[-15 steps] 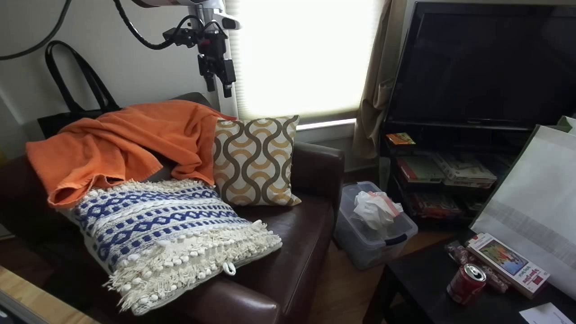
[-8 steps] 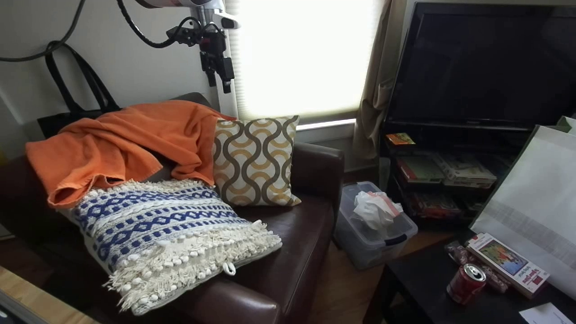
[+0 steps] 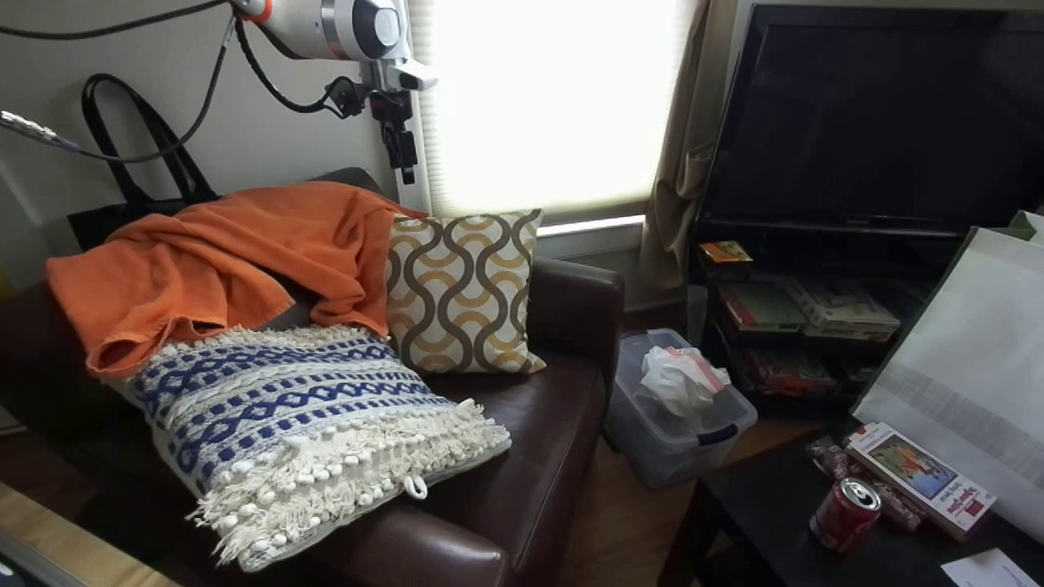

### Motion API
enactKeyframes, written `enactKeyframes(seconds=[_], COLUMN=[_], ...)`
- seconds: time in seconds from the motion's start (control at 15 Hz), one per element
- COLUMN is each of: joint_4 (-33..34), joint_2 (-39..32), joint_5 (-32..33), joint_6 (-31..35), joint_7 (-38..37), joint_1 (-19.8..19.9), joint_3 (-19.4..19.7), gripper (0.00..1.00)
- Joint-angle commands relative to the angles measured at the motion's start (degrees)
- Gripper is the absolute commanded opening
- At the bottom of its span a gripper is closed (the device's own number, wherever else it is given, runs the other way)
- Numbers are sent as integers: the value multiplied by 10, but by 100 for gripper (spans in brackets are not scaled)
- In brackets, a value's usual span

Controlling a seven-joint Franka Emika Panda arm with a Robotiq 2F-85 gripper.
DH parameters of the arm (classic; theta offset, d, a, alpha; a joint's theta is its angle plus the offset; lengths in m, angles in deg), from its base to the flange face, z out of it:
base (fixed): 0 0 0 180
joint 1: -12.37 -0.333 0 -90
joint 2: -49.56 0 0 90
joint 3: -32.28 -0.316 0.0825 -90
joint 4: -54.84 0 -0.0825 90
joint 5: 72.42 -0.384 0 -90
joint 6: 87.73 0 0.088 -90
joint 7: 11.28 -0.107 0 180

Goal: Pick up the throw pillow on the left and put it on the orange throw blanket

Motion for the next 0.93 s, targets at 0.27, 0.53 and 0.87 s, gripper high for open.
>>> enactKeyframes(seconds=[0.27, 0.53, 0.87], joint_4=[248, 329, 392], joint_2=[-211, -288, -360], joint_5=[-60, -62, -54], joint_6=[-9, 14, 53], joint_7=[-75, -87, -90], joint_1=[5, 3, -6], joint_3=[6, 8, 4], gripper=[100, 100, 100])
